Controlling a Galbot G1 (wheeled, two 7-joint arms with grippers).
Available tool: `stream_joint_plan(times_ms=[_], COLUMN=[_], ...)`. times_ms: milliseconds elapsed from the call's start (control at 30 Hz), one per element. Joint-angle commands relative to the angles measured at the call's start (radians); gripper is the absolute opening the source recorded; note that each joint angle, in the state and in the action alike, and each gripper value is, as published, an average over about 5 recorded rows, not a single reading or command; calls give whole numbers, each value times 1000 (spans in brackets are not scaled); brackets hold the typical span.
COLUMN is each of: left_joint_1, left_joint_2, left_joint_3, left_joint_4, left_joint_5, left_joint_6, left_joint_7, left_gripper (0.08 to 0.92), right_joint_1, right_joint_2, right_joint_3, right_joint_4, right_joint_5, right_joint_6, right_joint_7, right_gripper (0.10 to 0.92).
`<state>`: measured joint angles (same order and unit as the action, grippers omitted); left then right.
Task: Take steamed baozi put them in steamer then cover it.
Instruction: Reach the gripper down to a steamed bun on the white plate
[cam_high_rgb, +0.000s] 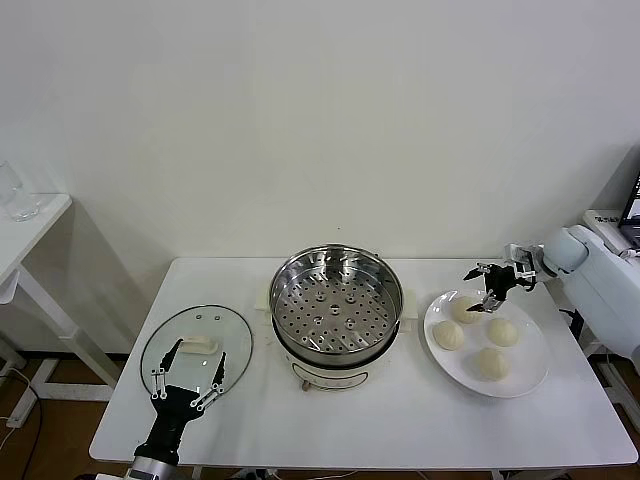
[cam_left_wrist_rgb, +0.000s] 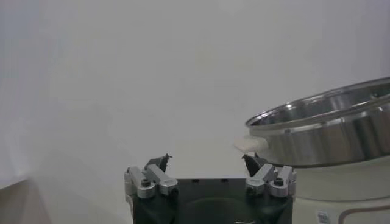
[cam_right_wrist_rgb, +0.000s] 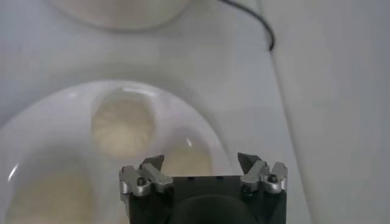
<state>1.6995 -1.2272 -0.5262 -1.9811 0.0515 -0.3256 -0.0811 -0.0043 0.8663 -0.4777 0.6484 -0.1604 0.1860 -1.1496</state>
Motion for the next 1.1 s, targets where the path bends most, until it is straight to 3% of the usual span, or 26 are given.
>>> stream_joint_plan(times_ms=[33, 500, 900, 1100], left_joint_1=[2, -6, -9, -9], left_joint_2=[-4, -5, -7, -7], left_joint_3=[0, 6, -1, -3], left_joint_4=[7, 17, 13, 5], left_joint_5=[1, 1, 1, 1], left_joint_6=[-7, -11, -13, -11], left_joint_7=[0, -5, -9, -11], left_gripper=[823, 823, 823, 823], right_joint_1=[53, 23, 17, 25], right_joint_2=[84, 131, 146, 111], right_joint_3=[-27, 7, 15, -29], right_joint_4=[-121, -190, -221, -147], right_joint_5=[-164, -194, -171, -118], right_joint_6=[28, 40, 61, 63], right_joint_7=[-41, -9, 30, 20], right_gripper=[823, 821, 737, 693])
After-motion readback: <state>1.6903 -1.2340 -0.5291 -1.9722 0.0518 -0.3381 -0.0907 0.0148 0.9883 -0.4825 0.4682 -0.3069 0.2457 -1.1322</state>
